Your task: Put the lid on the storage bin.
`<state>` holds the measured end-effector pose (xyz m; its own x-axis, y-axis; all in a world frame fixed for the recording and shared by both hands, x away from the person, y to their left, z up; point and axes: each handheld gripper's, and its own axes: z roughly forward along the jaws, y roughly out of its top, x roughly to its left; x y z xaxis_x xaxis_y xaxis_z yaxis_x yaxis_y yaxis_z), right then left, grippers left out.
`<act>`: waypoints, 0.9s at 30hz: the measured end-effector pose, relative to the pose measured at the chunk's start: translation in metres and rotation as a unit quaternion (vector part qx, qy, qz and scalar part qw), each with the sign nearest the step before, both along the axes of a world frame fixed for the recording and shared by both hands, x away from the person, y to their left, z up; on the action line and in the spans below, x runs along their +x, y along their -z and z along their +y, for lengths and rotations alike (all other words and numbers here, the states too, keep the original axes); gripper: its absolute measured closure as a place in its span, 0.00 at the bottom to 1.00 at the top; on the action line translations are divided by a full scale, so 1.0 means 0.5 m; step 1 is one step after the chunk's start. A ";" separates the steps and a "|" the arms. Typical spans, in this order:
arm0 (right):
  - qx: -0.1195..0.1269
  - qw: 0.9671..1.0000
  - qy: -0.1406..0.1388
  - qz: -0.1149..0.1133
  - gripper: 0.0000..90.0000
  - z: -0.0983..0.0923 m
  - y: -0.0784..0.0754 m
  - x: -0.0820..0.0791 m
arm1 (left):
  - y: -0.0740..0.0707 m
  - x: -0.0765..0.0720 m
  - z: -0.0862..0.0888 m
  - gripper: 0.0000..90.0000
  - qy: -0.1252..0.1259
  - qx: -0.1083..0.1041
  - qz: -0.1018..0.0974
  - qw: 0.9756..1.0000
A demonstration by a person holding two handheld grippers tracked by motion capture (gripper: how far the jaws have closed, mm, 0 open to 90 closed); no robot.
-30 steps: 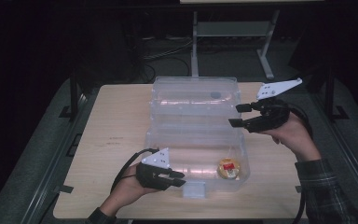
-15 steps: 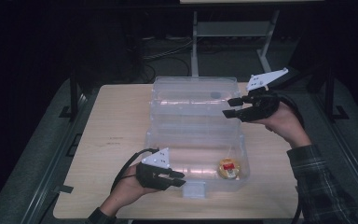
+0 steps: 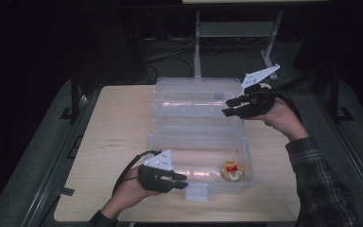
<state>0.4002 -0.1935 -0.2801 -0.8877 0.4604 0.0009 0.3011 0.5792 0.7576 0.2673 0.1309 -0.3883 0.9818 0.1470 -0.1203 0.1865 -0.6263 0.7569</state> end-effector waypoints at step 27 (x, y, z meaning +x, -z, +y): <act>-0.061 0.996 -0.067 0.013 0.90 0.018 0.024 0.030 | 0.000 0.001 0.000 0.83 -0.002 -0.001 0.003 1.000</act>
